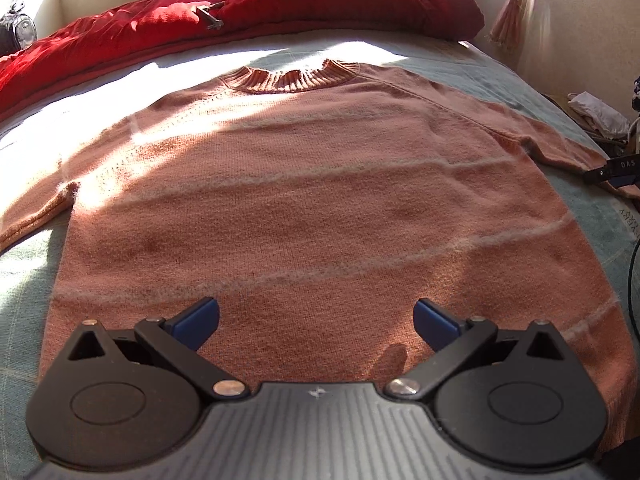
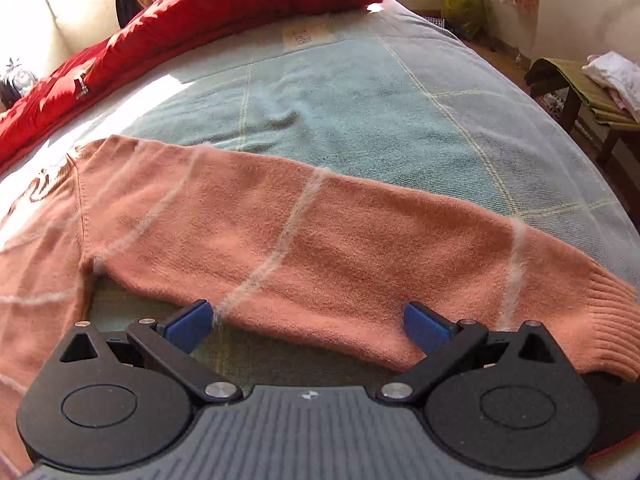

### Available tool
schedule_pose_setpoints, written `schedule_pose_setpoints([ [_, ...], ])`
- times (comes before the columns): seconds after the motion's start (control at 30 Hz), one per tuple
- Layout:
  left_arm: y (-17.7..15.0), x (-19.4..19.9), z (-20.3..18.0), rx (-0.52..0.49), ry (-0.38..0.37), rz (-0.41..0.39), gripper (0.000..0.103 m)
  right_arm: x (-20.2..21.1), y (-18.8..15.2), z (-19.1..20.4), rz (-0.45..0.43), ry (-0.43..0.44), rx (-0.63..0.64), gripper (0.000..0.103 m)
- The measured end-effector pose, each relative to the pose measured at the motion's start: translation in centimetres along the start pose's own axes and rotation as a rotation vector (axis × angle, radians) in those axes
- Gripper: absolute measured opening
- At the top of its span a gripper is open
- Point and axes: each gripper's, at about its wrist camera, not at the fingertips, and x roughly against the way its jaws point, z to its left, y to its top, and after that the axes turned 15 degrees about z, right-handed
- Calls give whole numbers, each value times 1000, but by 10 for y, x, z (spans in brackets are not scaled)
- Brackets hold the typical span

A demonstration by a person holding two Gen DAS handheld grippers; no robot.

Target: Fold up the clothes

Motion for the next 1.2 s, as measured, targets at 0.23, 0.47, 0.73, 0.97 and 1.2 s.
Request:
schedule_pose_setpoints([
  [0.23,2,5,5,6,-24,-25,102,24,25,30,-76,103,-7,103],
  [0.47,-4,6,2,5,-7,-19,102,1,62,80,-46,591,-24,103],
  [0.73,-6,4,7,32,-8,-12,102,-27,60,109,74,570,45,103],
  [0.97,4,-1,10,36,-14,-13,102,4,48,88,15,567,10,103],
  [1.2,3,-3,3,-5,-22,-6,102,-21,47,115,88,525,71,103],
])
